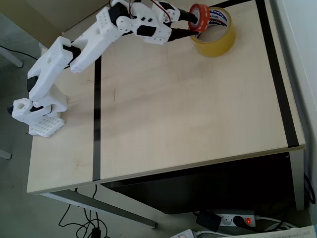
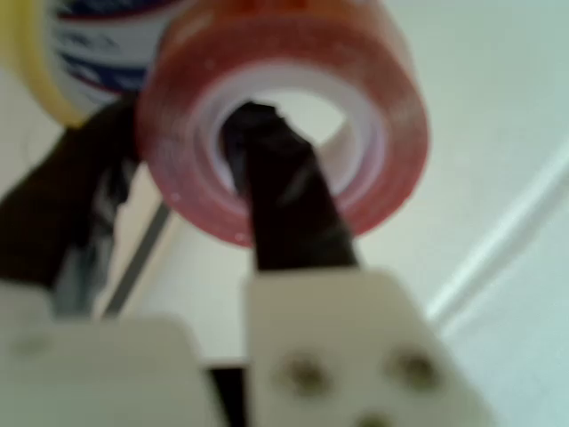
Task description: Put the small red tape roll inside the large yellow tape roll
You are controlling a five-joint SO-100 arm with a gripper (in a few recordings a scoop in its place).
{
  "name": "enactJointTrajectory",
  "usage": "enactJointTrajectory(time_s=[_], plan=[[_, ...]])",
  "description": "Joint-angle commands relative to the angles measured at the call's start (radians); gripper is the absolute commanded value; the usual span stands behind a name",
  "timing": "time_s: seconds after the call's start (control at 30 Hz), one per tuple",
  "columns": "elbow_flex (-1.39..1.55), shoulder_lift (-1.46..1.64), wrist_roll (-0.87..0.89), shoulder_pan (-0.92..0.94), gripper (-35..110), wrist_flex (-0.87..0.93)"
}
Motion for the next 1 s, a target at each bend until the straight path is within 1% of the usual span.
enactJointTrajectory(time_s=[0.0,0.27,0.57,0.73,0.8,0.83,0.9,0.97], plan=[[-0.091,0.063,0.000,-0.018,3,0.003],[-0.092,0.058,0.002,-0.020,12,0.061],[-0.110,0.077,0.002,-0.006,17,0.115],[-0.114,0.094,0.002,-0.006,17,0.130],[-0.153,0.095,0.002,0.002,15,0.166],[-0.186,0.095,0.002,0.006,12,0.199],[-0.276,0.097,-0.005,0.018,0,0.290],[-0.319,0.135,0.002,0.037,0,0.387]])
